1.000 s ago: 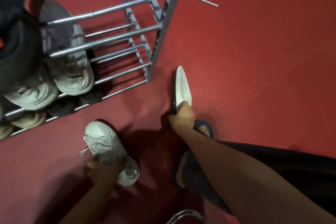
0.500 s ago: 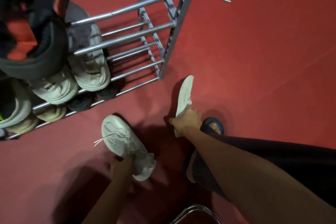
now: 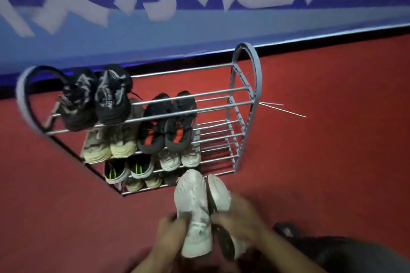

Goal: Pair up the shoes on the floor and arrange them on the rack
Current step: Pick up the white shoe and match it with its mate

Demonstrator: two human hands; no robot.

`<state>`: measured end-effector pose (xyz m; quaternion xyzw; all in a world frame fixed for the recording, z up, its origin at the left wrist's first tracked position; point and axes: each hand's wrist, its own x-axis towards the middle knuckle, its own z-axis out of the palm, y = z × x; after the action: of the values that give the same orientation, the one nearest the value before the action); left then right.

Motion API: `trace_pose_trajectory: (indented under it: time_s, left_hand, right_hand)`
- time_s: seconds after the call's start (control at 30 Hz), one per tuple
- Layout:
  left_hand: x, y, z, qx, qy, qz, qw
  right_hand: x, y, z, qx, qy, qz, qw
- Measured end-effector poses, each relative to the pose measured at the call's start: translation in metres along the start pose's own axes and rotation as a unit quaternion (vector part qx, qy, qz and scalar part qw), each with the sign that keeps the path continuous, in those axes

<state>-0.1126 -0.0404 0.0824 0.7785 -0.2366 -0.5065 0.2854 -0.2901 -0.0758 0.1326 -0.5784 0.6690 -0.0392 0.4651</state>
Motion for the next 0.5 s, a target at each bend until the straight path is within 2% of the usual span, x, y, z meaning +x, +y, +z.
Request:
trace_pose_trajectory:
  time_s: [0.17, 0.3, 0.4, 0.47, 0.5]
  left_hand:
    - [-0.078, 0.087, -0.051, -0.084, 0.0, 0.123, 0.989]
    - [-0.112, 0.158, -0.08, -0.129, 0.019, 0.213, 0.968]
    - [-0.095, 0.213, -0.096, -0.185, 0.041, 0.233, 0.954]
    - [-0.065, 0.249, -0.104, -0.197, 0.01, 0.224, 0.954]
    - [-0.046, 0.264, -0.108, -0.17, 0.002, 0.219, 0.961]
  right_hand:
    - [-0.064, -0.078, -0.084, -0.133, 0.126, -0.089, 0.979]
    - [-0.083, -0.154, -0.125, -0.236, 0.242, -0.188, 0.922]
    - [-0.067, -0.209, -0.138, -0.285, 0.315, -0.244, 0.872]
    - [-0.043, -0.239, -0.142, -0.3, 0.342, -0.252, 0.854]
    - [-0.029, -0.25, -0.143, -0.308, 0.341, -0.245, 0.854]
